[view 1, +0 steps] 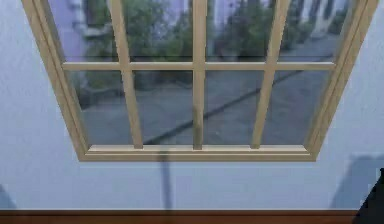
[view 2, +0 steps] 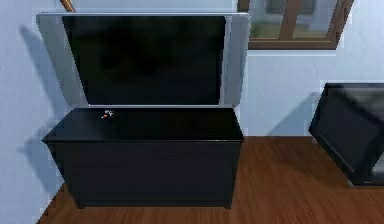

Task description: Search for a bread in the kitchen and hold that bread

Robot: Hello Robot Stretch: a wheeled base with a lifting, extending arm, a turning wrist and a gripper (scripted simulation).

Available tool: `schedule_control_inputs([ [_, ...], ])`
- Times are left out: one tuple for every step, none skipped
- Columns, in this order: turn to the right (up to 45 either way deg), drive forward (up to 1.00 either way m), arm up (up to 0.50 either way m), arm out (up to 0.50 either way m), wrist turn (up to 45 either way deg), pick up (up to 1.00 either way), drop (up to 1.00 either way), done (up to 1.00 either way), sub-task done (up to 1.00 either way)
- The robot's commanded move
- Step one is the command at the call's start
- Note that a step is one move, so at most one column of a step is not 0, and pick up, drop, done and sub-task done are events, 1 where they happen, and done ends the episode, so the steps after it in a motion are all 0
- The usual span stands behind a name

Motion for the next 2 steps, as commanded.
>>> schedule_control_inputs([
  [-45.0,0.00,0.00,0.00,0.0,0.00,0.00,0.00,0.00],
  [-45.0,0.00,0.00,0.00,0.0,0.00,0.00,0.00,0.00],
])
